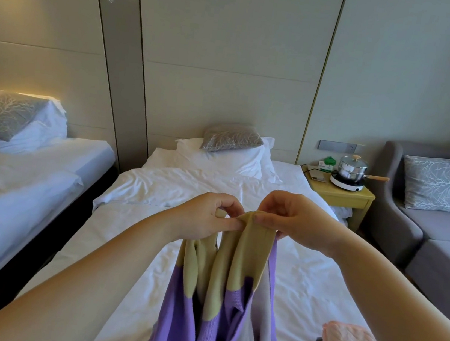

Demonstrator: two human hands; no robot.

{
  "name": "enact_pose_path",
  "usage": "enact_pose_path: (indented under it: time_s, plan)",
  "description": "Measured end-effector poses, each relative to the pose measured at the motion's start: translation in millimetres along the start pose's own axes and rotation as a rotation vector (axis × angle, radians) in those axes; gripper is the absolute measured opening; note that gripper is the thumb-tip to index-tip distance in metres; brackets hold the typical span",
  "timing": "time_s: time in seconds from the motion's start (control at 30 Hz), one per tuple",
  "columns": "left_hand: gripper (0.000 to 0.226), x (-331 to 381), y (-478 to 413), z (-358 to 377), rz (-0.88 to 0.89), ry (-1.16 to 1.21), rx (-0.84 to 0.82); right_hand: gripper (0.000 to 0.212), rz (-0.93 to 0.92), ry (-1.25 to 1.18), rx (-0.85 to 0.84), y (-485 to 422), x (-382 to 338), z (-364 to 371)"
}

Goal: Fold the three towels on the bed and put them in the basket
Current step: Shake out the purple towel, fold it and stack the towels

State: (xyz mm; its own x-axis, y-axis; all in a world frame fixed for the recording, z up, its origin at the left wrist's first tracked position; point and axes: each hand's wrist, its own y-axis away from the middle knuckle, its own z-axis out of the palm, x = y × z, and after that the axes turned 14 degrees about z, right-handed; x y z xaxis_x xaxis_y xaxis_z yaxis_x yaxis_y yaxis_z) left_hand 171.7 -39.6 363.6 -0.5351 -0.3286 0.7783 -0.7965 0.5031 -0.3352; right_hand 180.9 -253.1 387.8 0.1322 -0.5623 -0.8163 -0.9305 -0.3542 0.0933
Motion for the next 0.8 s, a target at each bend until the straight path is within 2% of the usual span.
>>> enact_pose_path:
  time_s: [0.2,0.37,0.47,0.57,0.7,0.8]
  plan:
    - [0.013,5,7,-2,-0.025,0.090,-0.033,0.011,-0.061,0.066,0.012,1,-9,0]
    - [0.009,6,1,5,0.014,0.047,0.077,0.023,-0.090,-0.154,0.025,2,-6,4]
    - [0.010,4,2,6,-0.008,0.097,0.110,0.023,-0.049,-0.169,0.079,4,8,7]
    - [0.015,2,3,7,-0.020,0.081,0.078,0.014,-0.036,-0.248,0.111,4,18,10]
    - [0.016,5,0,14,0.013,0.010,0.029,0.013,-0.099,-0.338,0.017,4,15,12]
    - [0.015,10,-1,15,0.021,-0.010,0.001,0.016,-0.063,-0.256,0.086,4,12,10]
